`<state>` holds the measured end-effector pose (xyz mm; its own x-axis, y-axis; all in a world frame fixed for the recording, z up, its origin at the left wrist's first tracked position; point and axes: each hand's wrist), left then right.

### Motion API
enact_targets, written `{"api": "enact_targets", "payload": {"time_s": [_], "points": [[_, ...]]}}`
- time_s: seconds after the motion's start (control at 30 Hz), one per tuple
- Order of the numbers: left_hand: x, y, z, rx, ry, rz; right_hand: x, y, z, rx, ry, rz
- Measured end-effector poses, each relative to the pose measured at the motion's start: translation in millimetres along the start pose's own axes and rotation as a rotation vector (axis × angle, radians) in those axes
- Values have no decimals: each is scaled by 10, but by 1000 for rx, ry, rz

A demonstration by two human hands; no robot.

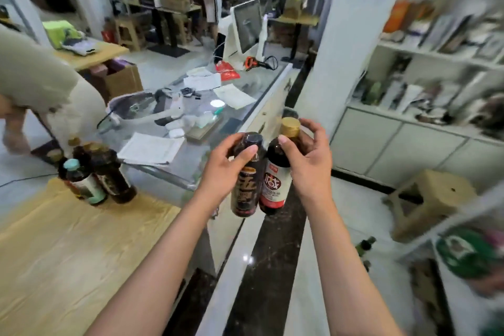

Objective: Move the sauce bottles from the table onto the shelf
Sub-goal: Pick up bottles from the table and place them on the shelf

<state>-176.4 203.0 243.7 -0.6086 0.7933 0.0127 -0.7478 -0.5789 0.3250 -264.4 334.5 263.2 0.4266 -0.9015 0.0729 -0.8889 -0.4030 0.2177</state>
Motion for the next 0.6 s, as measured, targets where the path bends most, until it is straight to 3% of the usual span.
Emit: {"api": "enact_targets", "payload": {"time_s": [0.6], "points": [[4678, 215, 492, 125, -323, -621, -4272, 312, -794, -316, -166, 663]]}}
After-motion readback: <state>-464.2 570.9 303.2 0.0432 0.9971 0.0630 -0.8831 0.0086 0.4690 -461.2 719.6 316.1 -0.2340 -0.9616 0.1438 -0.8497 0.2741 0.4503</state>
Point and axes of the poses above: each hand's wrist, its own y-axis towards the middle knuckle, its own x-axis out of the palm, z = x × y, and after that the axes turned 5 degrees about x, right-handed
